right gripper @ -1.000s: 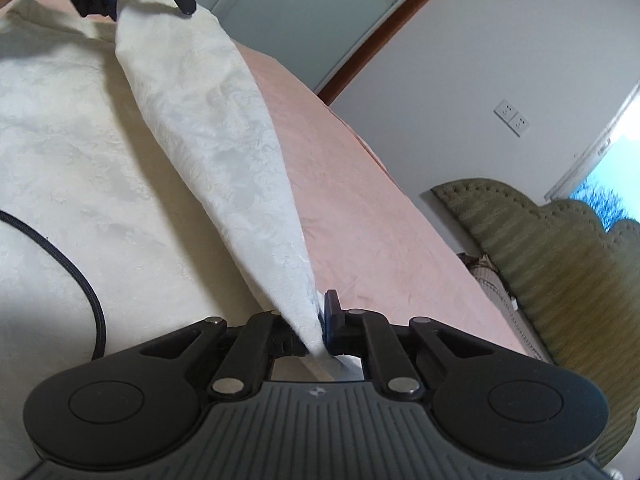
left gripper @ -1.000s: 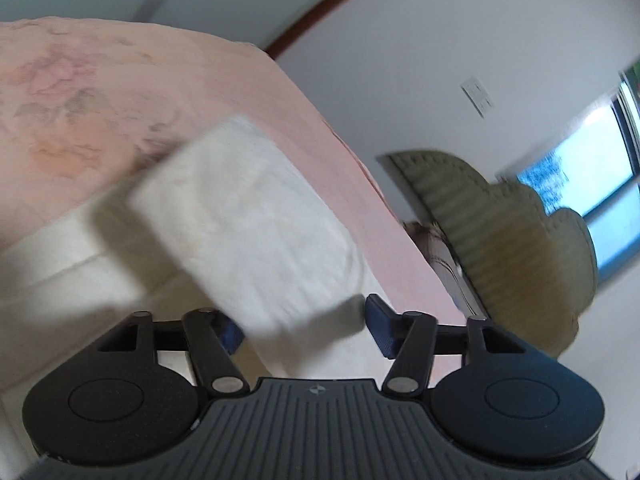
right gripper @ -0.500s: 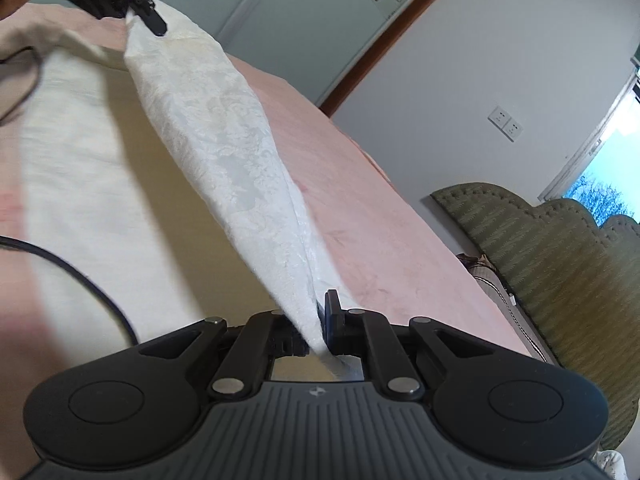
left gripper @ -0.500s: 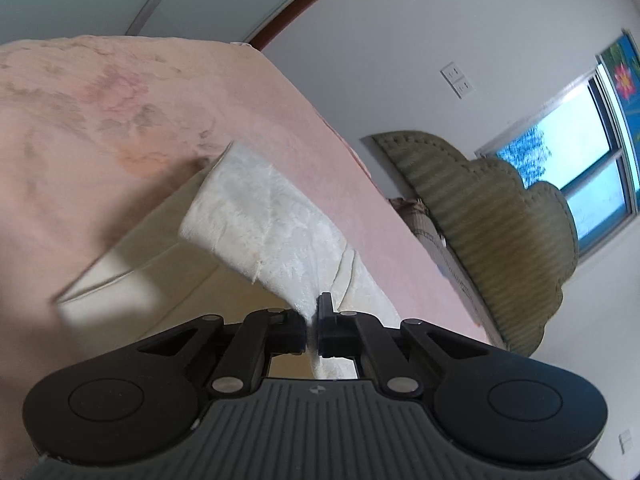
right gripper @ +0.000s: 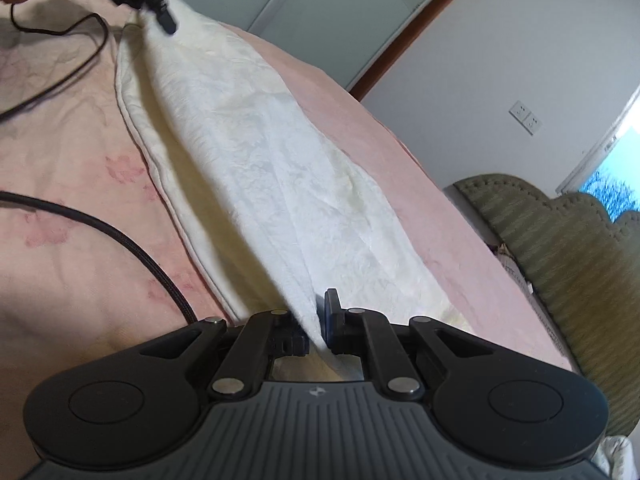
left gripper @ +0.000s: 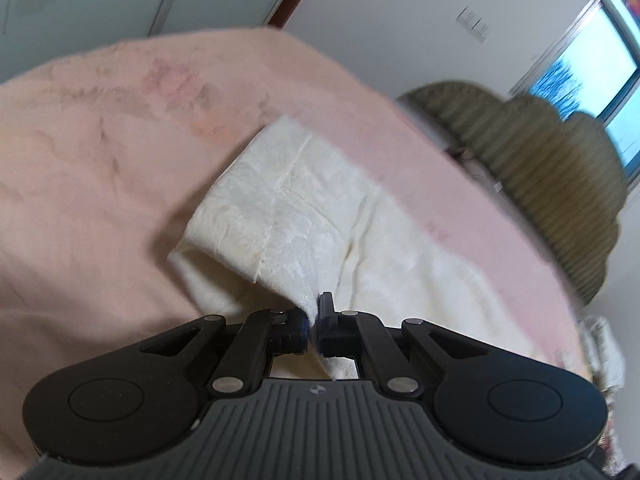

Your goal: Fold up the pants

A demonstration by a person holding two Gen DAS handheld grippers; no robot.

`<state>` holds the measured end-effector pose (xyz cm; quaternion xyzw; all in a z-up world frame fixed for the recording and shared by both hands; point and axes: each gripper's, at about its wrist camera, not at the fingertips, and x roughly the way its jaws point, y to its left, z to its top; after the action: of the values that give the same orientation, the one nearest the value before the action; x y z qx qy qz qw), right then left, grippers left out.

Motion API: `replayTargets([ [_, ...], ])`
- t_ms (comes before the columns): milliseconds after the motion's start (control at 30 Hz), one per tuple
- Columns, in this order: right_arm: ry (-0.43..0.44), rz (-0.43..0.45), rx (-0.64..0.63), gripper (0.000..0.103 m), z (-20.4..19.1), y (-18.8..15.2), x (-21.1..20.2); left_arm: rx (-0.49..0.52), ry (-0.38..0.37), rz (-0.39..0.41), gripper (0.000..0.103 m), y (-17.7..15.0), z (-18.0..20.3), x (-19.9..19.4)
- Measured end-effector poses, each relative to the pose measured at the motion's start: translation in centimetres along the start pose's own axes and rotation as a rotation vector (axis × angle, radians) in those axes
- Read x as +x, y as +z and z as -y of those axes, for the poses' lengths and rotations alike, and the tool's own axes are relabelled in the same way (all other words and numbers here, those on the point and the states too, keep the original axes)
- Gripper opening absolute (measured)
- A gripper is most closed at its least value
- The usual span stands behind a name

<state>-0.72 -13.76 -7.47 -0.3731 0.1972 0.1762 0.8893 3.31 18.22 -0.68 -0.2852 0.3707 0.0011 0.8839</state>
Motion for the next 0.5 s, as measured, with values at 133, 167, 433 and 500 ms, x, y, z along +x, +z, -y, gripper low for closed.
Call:
replayTargets([
  [133, -0.027, -0.002, -0.001, 0.007, -1.2, -0.1, -0.7, -0.024, -0.012, 0.01, 0.006, -0.4, -0.6, -0.2],
  [167, -0.024, -0.001, 0.007, 0.007, -1.3, -0.1, -1.0, -0.02, -0.008, 0.013, 0.006, -0.4, -0.6, -0.4],
  [433, -0.006, 0.015, 0.08, 0.007, -0.9, -0.5, -1.1, -0.008, 0.021, 0.01, 0.023, -0.5, -0.2, -1.6],
  [500, -0.012, 0.018, 0.071, 0.007, -0.9, -0.5, -1.0, -0.003, 0.054, 0.023, 0.024, -0.1, 0.4, -2.6],
])
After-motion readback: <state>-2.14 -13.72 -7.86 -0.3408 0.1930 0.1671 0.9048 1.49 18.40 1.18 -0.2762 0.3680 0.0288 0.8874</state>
